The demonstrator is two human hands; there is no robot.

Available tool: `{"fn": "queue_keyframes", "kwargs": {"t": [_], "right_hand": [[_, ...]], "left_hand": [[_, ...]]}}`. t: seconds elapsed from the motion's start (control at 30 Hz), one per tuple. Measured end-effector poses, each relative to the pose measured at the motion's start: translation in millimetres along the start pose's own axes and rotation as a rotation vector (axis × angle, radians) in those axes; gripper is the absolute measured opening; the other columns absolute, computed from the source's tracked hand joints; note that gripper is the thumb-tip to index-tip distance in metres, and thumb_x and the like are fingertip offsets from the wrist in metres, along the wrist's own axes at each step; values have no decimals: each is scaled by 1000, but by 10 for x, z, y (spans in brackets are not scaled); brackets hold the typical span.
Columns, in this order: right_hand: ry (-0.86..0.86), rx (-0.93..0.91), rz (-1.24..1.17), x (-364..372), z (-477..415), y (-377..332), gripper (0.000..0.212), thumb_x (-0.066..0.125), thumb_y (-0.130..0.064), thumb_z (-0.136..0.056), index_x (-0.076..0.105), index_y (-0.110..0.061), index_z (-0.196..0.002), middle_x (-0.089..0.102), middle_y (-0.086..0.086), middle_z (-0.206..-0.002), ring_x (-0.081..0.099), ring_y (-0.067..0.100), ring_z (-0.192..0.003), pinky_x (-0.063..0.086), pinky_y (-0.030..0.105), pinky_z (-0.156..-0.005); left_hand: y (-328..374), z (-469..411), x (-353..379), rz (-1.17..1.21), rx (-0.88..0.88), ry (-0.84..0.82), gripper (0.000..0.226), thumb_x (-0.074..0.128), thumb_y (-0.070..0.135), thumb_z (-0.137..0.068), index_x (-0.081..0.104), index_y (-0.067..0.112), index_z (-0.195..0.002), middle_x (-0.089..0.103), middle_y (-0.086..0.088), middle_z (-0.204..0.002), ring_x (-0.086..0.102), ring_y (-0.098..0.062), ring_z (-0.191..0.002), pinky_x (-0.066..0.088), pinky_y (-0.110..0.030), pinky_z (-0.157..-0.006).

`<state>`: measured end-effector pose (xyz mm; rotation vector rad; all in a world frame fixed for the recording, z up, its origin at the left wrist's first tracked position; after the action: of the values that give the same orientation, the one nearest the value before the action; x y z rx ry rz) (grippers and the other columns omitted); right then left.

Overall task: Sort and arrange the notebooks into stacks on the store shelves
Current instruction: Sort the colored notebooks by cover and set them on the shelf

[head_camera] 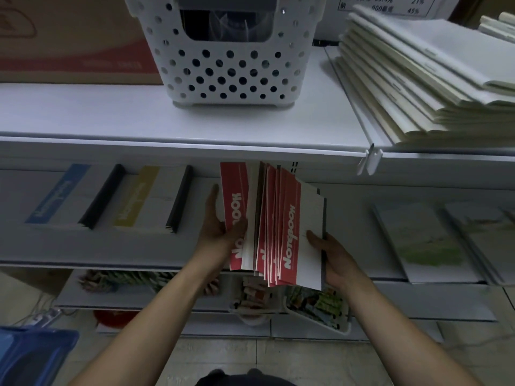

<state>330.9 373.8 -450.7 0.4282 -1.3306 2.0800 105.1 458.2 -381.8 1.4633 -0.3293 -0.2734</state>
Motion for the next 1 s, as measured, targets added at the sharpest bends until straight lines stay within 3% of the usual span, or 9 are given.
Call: {"fn": "queue_keyframes", "kwargs": {"t": [0.07, 0.17, 0.23, 0.3, 0.47, 0.6, 0.73, 0.8, 1.0], "right_hand": [[0, 4, -25, -10, -2, 20, 64, 91, -20, -69, 65, -2, -125, 68, 24, -119, 70, 36, -102, 57, 53, -91], [-11, -2, -30, 33, 18, 38, 64, 89, -19, -71, 63, -2, -128, 66, 25, -123, 69, 37, -105, 55, 55, -93], [-19, 0, -33, 45, 39, 41, 48, 75, -14, -84, 62, -2, -129, 66, 25, -124, 68, 37, -106, 53, 57, -96], [-18, -10, -41, 25, 48, 32, 53, 80, -15, -80, 63, -2, -129, 66, 25, -124, 68, 38, -107, 52, 58, -97], [9, -1, -59, 70, 109, 33, 33, 63, -13, -89, 65, -1, -120, 71, 23, -110, 72, 35, -94, 60, 51, -84], [14, -5, -80, 118, 130, 26, 44, 83, -19, -74, 68, -1, -111, 73, 21, -100, 74, 34, -86, 61, 47, -75], [15, -17, -45, 179, 142, 23, 27, 63, -11, -87, 70, -3, -112, 71, 23, -110, 72, 35, -94, 58, 54, -88], [19, -18, -26, 220, 142, 37, 33, 64, -9, -86, 68, -3, -118, 70, 23, -116, 71, 35, -100, 56, 54, -93], [-19, 19, 1, 312, 127, 148, 50, 75, -8, -82, 61, 0, -129, 65, 26, -127, 67, 38, -110, 54, 53, -96]], "left_hand": [[36, 11, -5, -205, 36, 41, 73, 59, 0, -100, 30, 37, -155, 69, 0, -125, 73, -18, -102, 63, -38, -85], [38, 58, 21, -204, -4, 53, 24, 50, 21, -108, 70, 21, -121, 76, -3, -114, 73, -20, -104, 56, -48, -98], [54, 111, 52, -98, -67, 10, 41, 50, 46, -103, 74, 13, -106, 78, -9, -102, 74, -27, -98, 56, -50, -96], [101, 126, 66, -182, -38, -32, 58, 60, 62, -88, 74, 8, -103, 77, -10, -100, 74, -26, -98, 56, -47, -96], [65, 131, 53, -21, -90, -70, 28, 60, 29, -101, 75, 5, -108, 77, -17, -105, 74, -35, -100, 56, -52, -98], [25, 172, 5, -31, -80, -23, 20, 57, 14, -104, 72, 2, -110, 78, -11, -105, 73, -30, -104, 58, -45, -95], [95, 158, 20, -301, 27, 75, 15, 78, 26, -90, 72, 23, -104, 77, 15, -95, 72, 2, -89, 57, -15, -77], [104, 150, -5, -331, 33, 150, 4, 75, 27, -93, 74, 25, -96, 77, 12, -89, 72, 0, -83, 57, -21, -73], [136, 248, -32, -171, -14, 57, 24, 53, 29, -106, 73, 14, -106, 79, -7, -90, 77, -23, -80, 61, -36, -75]]}}
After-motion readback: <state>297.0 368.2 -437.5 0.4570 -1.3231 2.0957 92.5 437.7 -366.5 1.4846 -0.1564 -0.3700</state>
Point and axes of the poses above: each hand's wrist, its own z-axis away from the middle knuckle, its own x-axis out of the palm, y = z × x, the point moved 5 cm from there along -z, towards the middle knuckle
